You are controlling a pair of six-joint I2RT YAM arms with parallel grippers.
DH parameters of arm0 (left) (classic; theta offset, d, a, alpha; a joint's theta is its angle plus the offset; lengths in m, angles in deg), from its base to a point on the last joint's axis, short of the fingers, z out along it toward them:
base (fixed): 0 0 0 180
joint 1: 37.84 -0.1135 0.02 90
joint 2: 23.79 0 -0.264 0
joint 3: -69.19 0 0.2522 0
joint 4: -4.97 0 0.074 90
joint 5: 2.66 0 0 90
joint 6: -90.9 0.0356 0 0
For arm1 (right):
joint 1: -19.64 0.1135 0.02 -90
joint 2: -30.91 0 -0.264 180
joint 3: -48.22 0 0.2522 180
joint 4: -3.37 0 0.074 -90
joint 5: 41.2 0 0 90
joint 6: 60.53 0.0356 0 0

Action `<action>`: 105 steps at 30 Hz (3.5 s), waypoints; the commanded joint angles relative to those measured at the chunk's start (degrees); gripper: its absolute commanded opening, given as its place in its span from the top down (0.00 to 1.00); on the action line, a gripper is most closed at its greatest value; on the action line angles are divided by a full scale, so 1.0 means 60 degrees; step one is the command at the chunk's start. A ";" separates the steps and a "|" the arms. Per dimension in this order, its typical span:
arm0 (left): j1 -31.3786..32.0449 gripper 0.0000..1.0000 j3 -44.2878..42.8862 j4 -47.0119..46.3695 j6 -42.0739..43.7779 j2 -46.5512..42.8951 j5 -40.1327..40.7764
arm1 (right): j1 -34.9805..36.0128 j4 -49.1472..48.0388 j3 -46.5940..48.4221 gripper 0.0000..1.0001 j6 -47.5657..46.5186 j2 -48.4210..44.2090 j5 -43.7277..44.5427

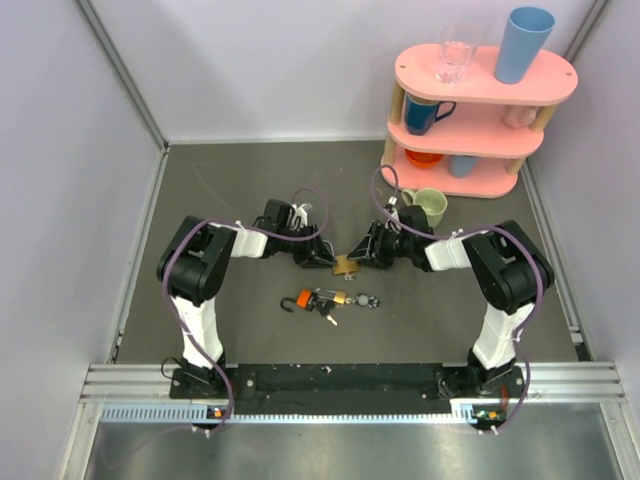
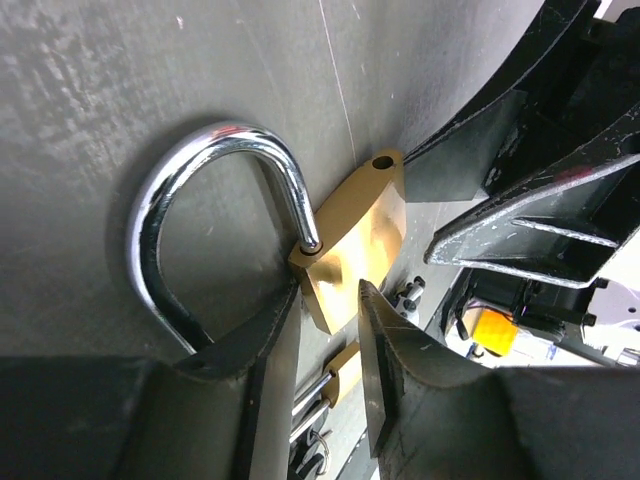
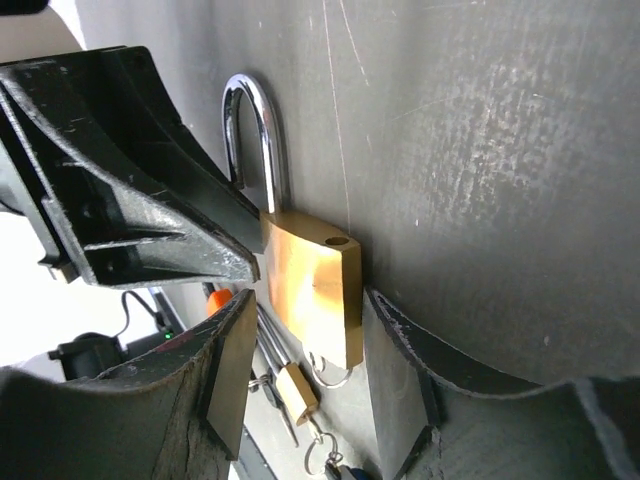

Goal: Lock with the key
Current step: Pick up the lock from the center of the board.

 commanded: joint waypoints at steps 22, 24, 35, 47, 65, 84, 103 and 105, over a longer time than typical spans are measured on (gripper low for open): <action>0.0230 0.63 -0.0243 -0.0310 0.0462 0.0035 0.0143 | 0.0606 -0.1657 -0.0219 1.00 0.0547 0.0494 -0.0340; 0.0216 0.61 -0.0476 0.0102 0.0886 -0.0272 0.0450 | 0.0592 -0.1453 -0.0219 1.00 0.0429 0.0246 -0.0208; -0.0208 0.34 -0.2087 0.3734 0.2559 -0.3303 0.2502 | 0.0606 0.0729 0.0718 1.00 -0.0362 -0.1951 0.0817; -0.0356 0.17 -0.2413 0.3782 0.1801 -0.6190 0.2445 | 0.0577 0.0735 0.0546 1.00 0.0309 -0.5759 0.2912; 0.1152 0.14 -0.2426 0.0265 -0.0034 -0.5079 -0.0895 | 0.0592 -0.3077 -0.2035 1.00 0.1776 -0.9409 0.3631; 0.2544 0.35 -0.3334 -0.0599 -0.0224 -0.3672 -0.1394 | 0.0592 -0.3034 -0.2123 1.00 0.1923 -0.9643 0.3381; 0.2691 1.00 -0.3086 -0.2298 -0.1308 -0.3379 -0.1497 | 0.0592 -0.2859 -0.2270 1.00 0.2011 -0.9629 0.3235; 0.2677 1.00 -0.3042 -0.2298 -0.1221 -0.3452 -0.1380 | 0.0592 -0.2727 -0.2270 1.00 0.1909 -0.9600 0.3264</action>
